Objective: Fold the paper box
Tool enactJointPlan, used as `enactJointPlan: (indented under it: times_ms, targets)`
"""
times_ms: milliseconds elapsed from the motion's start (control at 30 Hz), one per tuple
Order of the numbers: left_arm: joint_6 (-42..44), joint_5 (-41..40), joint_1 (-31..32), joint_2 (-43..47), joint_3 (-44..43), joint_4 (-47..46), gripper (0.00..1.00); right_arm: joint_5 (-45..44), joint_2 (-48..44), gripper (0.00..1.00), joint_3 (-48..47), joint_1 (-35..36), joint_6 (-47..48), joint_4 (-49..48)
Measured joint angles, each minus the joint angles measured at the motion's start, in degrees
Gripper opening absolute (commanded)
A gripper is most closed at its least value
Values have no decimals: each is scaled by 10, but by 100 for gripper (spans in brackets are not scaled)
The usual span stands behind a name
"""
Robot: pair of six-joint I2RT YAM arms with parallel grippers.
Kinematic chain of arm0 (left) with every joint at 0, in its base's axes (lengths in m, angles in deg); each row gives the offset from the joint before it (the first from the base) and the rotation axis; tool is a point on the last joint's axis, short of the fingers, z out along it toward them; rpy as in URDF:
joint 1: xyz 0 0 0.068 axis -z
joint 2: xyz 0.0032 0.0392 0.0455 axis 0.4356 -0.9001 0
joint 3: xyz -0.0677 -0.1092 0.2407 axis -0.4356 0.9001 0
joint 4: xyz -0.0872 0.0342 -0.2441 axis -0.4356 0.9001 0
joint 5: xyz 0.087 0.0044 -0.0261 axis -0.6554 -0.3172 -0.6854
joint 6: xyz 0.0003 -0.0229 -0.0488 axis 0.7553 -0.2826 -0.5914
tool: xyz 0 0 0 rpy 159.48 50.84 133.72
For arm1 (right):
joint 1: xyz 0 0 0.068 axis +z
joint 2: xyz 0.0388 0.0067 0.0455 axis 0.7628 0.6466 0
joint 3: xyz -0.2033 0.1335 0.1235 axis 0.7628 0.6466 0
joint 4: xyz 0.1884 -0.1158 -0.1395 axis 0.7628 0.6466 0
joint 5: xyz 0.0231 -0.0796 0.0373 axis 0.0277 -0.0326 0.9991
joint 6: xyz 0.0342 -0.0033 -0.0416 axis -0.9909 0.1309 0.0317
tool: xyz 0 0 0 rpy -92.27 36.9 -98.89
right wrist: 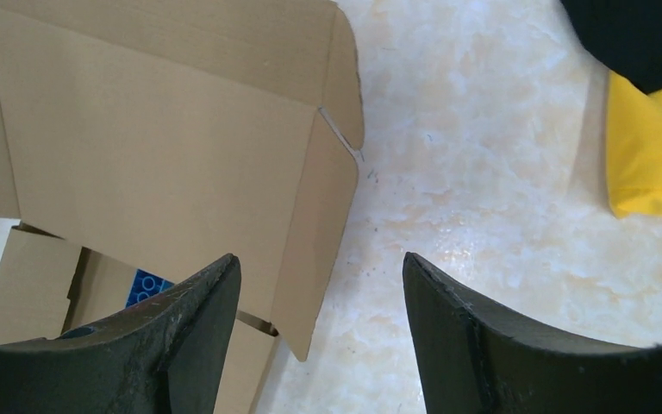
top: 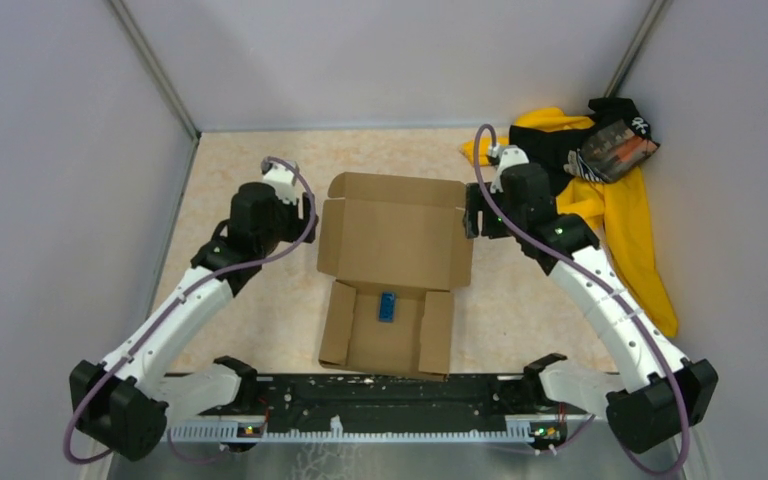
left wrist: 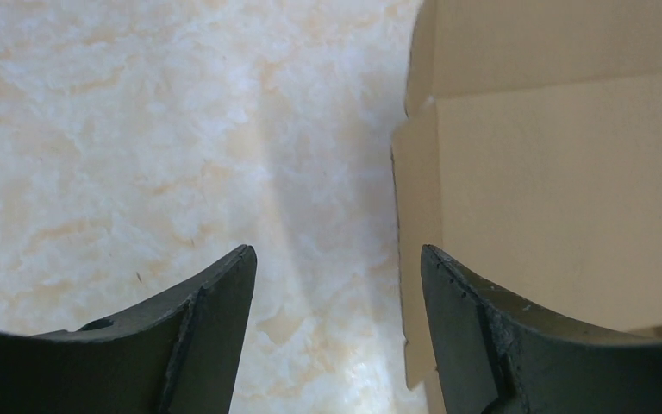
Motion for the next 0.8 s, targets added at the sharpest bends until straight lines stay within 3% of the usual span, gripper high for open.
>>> enactJointPlan:
  times_ms: [200, 800]
  targets:
    - [36, 103, -69, -71, -73, -17, 76, 55, 44, 65, -1, -28, 18, -17]
    - [122, 257, -111, -219, -227, 60, 74, 192, 206, 58, -137, -115, 89, 23]
